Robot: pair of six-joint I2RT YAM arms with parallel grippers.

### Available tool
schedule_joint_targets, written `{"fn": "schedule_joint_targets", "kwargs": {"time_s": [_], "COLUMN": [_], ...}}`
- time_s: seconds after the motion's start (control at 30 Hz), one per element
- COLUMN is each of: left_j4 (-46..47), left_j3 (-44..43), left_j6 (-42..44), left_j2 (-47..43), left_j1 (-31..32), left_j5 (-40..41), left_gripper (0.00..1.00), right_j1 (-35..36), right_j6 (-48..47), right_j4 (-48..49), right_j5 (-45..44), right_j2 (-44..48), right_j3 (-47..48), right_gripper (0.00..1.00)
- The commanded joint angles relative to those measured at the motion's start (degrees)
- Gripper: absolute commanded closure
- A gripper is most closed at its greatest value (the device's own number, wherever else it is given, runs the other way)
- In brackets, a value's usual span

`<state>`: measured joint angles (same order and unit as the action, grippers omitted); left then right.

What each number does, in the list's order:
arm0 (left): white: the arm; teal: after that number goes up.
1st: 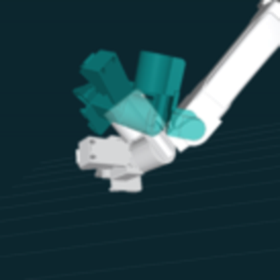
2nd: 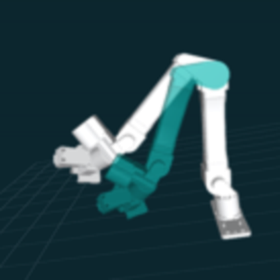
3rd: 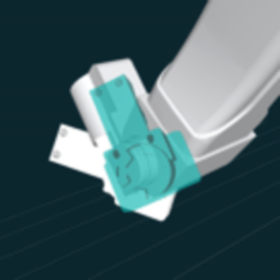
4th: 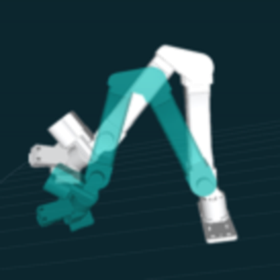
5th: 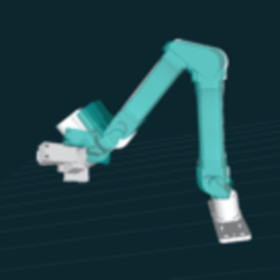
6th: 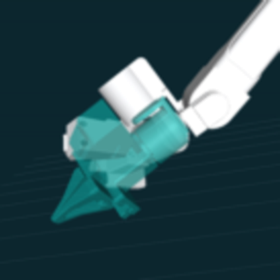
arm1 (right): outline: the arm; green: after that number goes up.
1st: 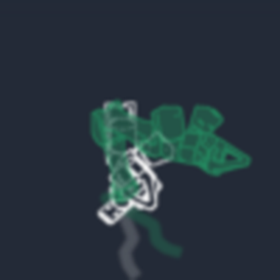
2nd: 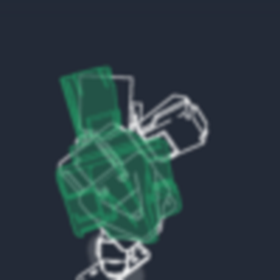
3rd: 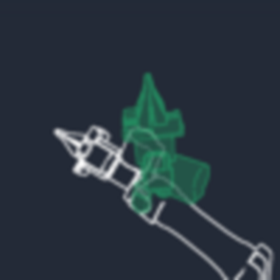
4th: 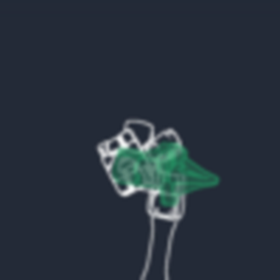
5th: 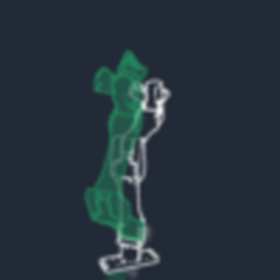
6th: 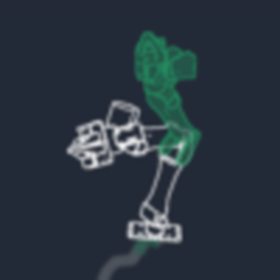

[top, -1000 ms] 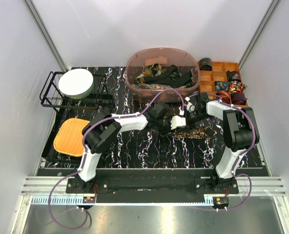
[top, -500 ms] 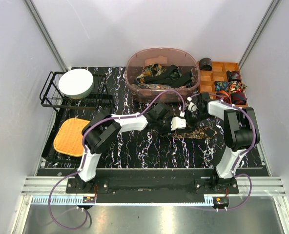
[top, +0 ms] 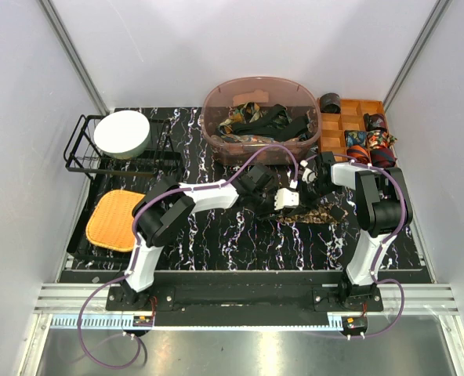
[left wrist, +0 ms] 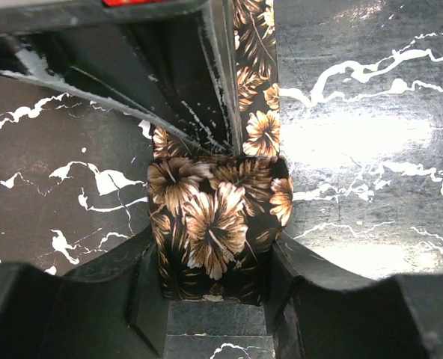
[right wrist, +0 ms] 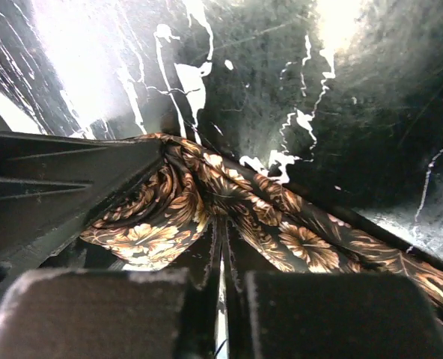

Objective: Roll the ties
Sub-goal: Roll the tie at the center of the board.

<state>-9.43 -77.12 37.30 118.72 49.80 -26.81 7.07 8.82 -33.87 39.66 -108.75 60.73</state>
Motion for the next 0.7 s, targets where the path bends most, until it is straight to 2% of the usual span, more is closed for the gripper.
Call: {"fn": "schedule_joint_targets", "kwargs": {"time_s": [0.0,0.1,0.13,0.17,0.37,0.5,0.67], "left_j4": [-16.3,-16.5,-16.5,-16.6,-16.2,-16.4,-17.2], "left_j3": [2.6,2.9,3.3,3.6,4.5,4.3,3.7], "left_j6": [0.6,0.8,0.8,0.8,0.8,0.6,0.8], "left_j2": [7.1,7.3,7.4,7.4,7.2,7.4,7.7], "left_j1": [0.2,0.0,0.0,-0.1,-0.1,-0.1,-0.1], "left_j5": [0.8,1.1,1.2,1.4,1.4,1.4,1.0], "left_gripper": [0.82,0.85,0.87,0.87,0.89,0.89,0.88], "right_j1": [-0.7,-1.5,-2.0,-2.8,-3.6,-3.5,-0.6], "right_j6": [-1.5,-2.9,-3.5,-4.5,-5.4,-2.3,0.0], "right_j4": [-0.6,-2.7,-3.5,-4.9,-5.7,-1.9,2.0], "right_j5": [0.6,3.7,5.1,5.9,10.4,13.2,12.6], "right_j2": [0.0,2.0,2.5,3.1,7.1,6.4,5.2], "right_j3": [1.4,2.3,2.6,3.0,2.7,1.3,0.4], "right_gripper": [0.79,0.57,0.46,0.44,0.41,0.4,0.46]}}
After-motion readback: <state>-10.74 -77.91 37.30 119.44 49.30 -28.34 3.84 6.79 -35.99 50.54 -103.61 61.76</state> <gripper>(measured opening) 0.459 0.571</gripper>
